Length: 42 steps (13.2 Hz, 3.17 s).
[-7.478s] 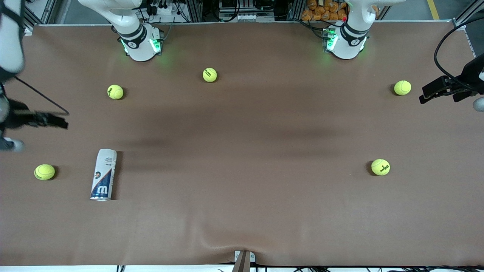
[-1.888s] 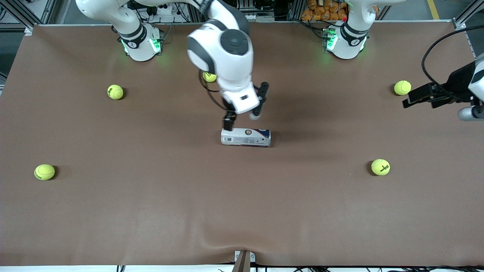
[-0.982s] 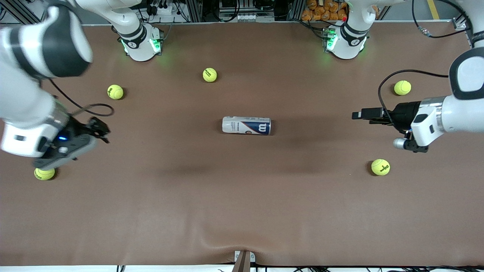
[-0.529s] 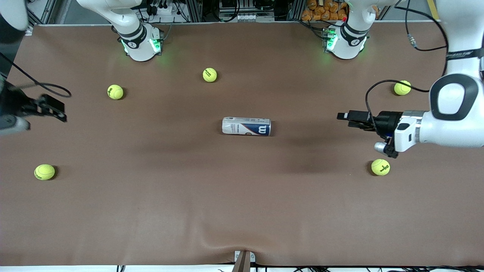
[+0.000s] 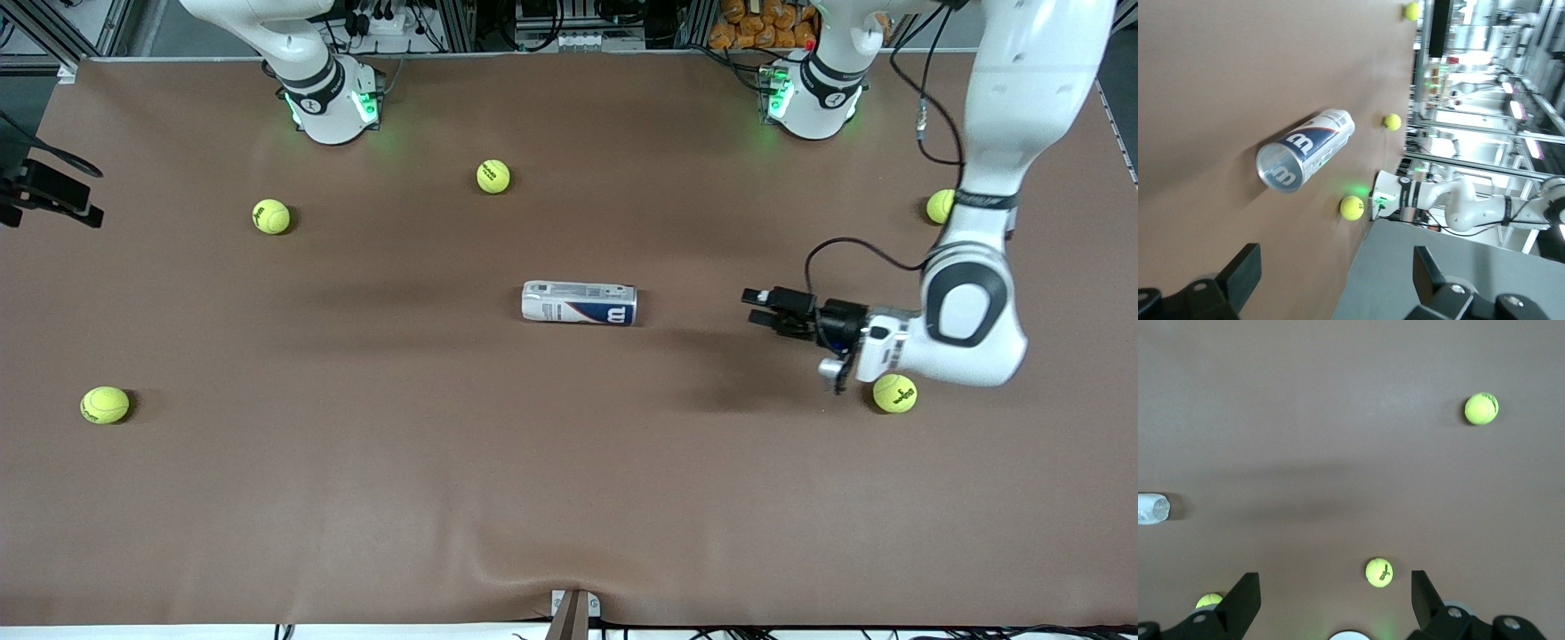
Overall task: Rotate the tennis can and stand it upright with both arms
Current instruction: 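Lower the left gripper to the can's end and grasp it, then lift the can with the left gripper and rotate it upright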
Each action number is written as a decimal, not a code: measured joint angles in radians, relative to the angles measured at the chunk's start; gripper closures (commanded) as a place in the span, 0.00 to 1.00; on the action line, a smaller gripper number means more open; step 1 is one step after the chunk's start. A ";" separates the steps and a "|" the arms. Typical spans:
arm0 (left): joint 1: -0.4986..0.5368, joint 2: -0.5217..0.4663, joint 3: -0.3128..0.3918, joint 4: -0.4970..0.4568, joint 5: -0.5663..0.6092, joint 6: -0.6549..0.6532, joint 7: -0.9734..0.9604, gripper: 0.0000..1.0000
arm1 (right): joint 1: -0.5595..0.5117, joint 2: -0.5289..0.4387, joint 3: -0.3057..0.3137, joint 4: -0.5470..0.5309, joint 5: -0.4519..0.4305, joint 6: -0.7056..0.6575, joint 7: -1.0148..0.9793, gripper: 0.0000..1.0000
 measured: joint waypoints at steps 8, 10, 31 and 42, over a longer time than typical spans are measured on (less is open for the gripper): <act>-0.105 0.103 -0.010 -0.077 -0.185 0.082 0.161 0.00 | 0.001 -0.024 0.002 -0.014 0.003 -0.023 0.068 0.00; -0.110 0.109 -0.010 -0.080 -0.217 0.099 0.162 0.00 | 0.001 -0.043 0.002 -0.014 0.003 -0.023 0.063 0.00; -0.297 0.163 -0.011 -0.150 -0.566 0.275 0.232 1.00 | 0.021 -0.047 0.012 -0.029 0.002 -0.022 0.032 0.00; -0.317 0.085 -0.023 -0.057 -0.538 0.269 0.015 1.00 | 0.029 -0.045 0.012 -0.036 -0.008 -0.021 0.031 0.00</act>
